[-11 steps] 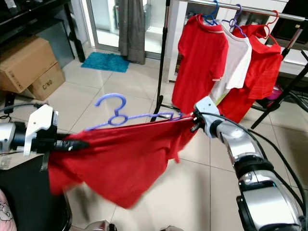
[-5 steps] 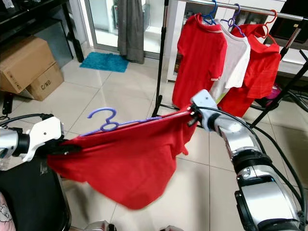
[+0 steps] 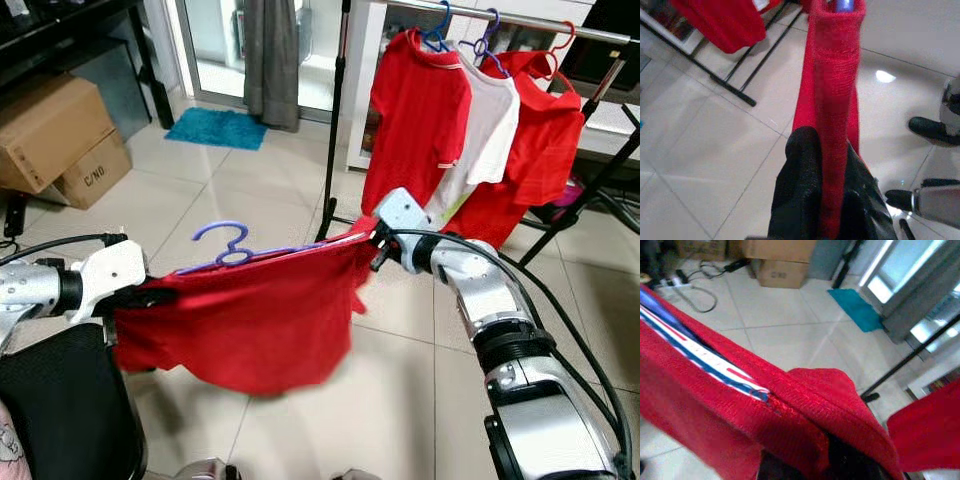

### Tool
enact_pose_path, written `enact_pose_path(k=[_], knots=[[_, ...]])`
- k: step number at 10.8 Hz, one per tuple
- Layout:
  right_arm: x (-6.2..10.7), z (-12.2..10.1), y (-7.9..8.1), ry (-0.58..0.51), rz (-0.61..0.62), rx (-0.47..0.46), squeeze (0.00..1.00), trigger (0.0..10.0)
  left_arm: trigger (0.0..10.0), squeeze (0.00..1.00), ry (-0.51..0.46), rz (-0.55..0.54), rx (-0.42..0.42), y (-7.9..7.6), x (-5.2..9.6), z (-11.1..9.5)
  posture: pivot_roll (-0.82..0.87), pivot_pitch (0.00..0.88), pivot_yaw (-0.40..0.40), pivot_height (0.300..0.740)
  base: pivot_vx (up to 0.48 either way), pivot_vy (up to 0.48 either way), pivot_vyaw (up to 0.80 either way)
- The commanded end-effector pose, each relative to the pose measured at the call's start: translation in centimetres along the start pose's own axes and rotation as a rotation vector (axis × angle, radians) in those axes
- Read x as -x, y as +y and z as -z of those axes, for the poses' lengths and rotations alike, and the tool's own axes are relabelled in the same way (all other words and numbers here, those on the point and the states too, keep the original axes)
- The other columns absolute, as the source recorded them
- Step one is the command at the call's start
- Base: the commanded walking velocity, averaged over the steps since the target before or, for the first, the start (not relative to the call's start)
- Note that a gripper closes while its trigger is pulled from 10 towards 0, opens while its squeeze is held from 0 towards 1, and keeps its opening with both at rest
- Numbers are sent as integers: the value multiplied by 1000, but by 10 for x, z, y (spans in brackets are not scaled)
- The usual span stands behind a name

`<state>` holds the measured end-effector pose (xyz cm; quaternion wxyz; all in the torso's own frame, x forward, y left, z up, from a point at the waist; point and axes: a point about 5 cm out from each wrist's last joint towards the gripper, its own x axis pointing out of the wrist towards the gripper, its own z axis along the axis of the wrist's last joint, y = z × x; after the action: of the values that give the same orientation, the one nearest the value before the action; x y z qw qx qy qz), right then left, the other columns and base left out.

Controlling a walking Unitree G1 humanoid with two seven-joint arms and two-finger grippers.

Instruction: Hang hanger

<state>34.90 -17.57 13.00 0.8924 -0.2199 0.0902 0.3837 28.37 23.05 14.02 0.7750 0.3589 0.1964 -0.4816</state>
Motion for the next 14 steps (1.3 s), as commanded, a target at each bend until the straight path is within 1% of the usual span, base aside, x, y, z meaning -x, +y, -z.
enact_pose_path(k=[1,2,3,4,5,6,7,8,9,11,12,13,14], knots=[[1,-5,-1,7,-8,24,0,0,0,0,2,49,-34,-2,-6,-4,-51,0,-43,740,0,0,0],[-7,-9,4,21,-33,46,0,0,0,0,-18,118,-65,-7,-17,-10,-53,0,-43,740,0,0,0],[-12,-13,9,35,-71,79,0,0,0,0,-16,151,-78,-8,-22,-13,-54,0,-44,740,0,0,0],[-15,-17,11,42,-106,106,0,10000,0,0,4,182,-90,-8,-22,-12,-54,0,-44,740,0,0,0],[-14,-21,12,42,-172,105,0,10000,0,0,12,189,-90,-6,-22,-11,-53,0,-44,740,0,0,0],[-11,-23,12,58,-220,139,1000,10000,0,0,18,188,-89,-4,-21,-9,-54,0,-43,740,0,0,0],[-6,-25,9,99,-277,219,1000,10000,0,0,34,192,-83,-2,-19,-7,-55,0,-42,740,0,0,0],[0,-32,2,122,-332,271,1000,10000,0,0,60,212,-77,-2,-17,-3,-58,0,-44,740,0,0,0],[5,-43,-3,136,-379,309,1000,10000,0,0,82,200,-72,0,-17,0,-59,0,-48,740,0,0,0],[10,-55,-4,145,-464,348,1000,10000,0,0,93,181,-75,3,-18,1,-61,0,-58,740,0,0,0],[12,-61,0,131,-528,344,1000,10000,0,0,90,185,-74,2,-19,0,-63,0,-61,740,0,0,0],[11,-65,4,103,-568,311,1000,10000,0,0,82,192,-78,1,-21,-2,-63,0,-61,740,0,0,0],[13,-67,10,106,-634,301,1000,10000,0,0,59,204,-80,0,-24,-7,-62,0,-65,740,0,0,0]])
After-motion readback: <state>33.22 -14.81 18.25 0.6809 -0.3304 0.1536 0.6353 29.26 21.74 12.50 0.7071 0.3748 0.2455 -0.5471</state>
